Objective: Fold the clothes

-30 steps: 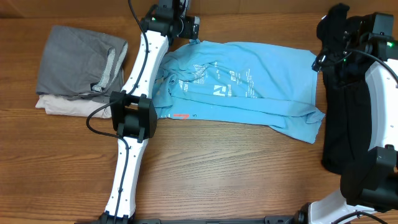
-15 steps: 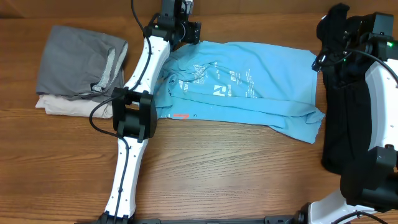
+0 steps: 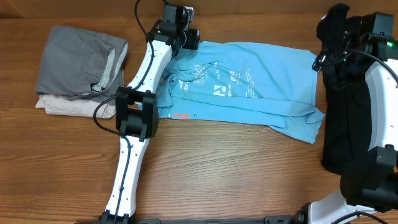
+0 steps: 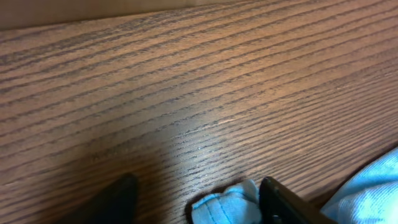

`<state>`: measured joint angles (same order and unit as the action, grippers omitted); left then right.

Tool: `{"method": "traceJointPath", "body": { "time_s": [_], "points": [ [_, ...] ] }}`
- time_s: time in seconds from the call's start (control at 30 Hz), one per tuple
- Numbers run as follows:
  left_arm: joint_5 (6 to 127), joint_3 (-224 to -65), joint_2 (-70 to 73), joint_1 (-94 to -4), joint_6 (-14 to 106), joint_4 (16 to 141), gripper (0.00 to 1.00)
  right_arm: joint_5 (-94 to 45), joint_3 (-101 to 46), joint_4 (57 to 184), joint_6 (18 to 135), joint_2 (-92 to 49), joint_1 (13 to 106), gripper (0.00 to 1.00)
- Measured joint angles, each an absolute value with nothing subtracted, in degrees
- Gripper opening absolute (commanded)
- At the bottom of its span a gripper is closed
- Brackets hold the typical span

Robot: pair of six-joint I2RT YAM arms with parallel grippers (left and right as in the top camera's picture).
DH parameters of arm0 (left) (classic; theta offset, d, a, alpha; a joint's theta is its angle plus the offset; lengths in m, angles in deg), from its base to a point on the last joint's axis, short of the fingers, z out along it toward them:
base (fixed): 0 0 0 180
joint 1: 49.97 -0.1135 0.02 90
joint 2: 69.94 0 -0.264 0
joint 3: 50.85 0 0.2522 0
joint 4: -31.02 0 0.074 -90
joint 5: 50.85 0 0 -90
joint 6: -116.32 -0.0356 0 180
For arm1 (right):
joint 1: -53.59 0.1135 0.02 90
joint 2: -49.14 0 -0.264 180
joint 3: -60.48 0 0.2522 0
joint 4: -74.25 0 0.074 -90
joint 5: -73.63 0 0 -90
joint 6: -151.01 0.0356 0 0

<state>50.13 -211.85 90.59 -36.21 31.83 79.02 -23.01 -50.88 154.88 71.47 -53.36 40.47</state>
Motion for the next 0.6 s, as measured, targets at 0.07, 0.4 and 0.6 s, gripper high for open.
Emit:
{"method": "traceJointPath", "body": {
  "time_s": [0.07,0.4,0.6],
  "points": [
    [50.22,-211.85,90.59,-36.19,32.10,79.11,0.51,-22.96,-50.88,154.86,71.49,-53.36,40.44,0.87],
    [50.33,-211.85,90.61,-35.68,34.11,78.15,0.04,-22.94,-50.88,154.88,71.47,-53.36,40.44,0.87],
    [50.15,-211.85,90.61,-35.70,35.00,77.73,0.04,-22.94,-50.88,154.64,71.47,-53.36,40.47,0.87]
  ]
}}
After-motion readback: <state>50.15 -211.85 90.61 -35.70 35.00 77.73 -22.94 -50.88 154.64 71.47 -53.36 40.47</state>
